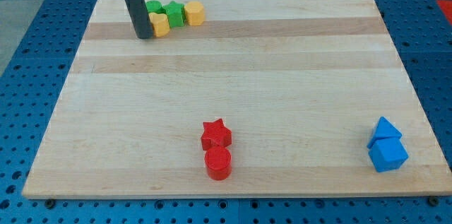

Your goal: Push your arm towards red blocks

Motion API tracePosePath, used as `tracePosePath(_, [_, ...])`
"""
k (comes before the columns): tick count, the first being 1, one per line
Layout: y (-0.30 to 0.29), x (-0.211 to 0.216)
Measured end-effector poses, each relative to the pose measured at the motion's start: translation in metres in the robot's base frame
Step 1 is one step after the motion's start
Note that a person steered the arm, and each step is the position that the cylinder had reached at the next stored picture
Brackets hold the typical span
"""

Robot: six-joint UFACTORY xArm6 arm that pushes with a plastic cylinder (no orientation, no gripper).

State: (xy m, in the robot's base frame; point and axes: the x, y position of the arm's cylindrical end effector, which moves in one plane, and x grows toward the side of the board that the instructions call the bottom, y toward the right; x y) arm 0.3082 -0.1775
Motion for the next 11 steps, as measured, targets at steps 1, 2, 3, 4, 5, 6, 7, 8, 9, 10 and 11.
tracePosePath(1, [-0.017, 0.0])
tracePosePath(2, [-0.031, 0.0])
tracePosePath(3, [-0.015, 0.011])
tracePosePath(4, [0.05, 0.043])
tracePosePath(5, [0.12, 0.062])
tracePosePath(6, [0.158, 0.067])
tracePosePath(7, [0.159, 0.069])
tracePosePath(8, [0.202, 0.095])
tracePosePath(9, [0.247, 0.129])
tracePosePath(10, [0.247, 0.182])
tracePosePath(11, [0.247, 0.216])
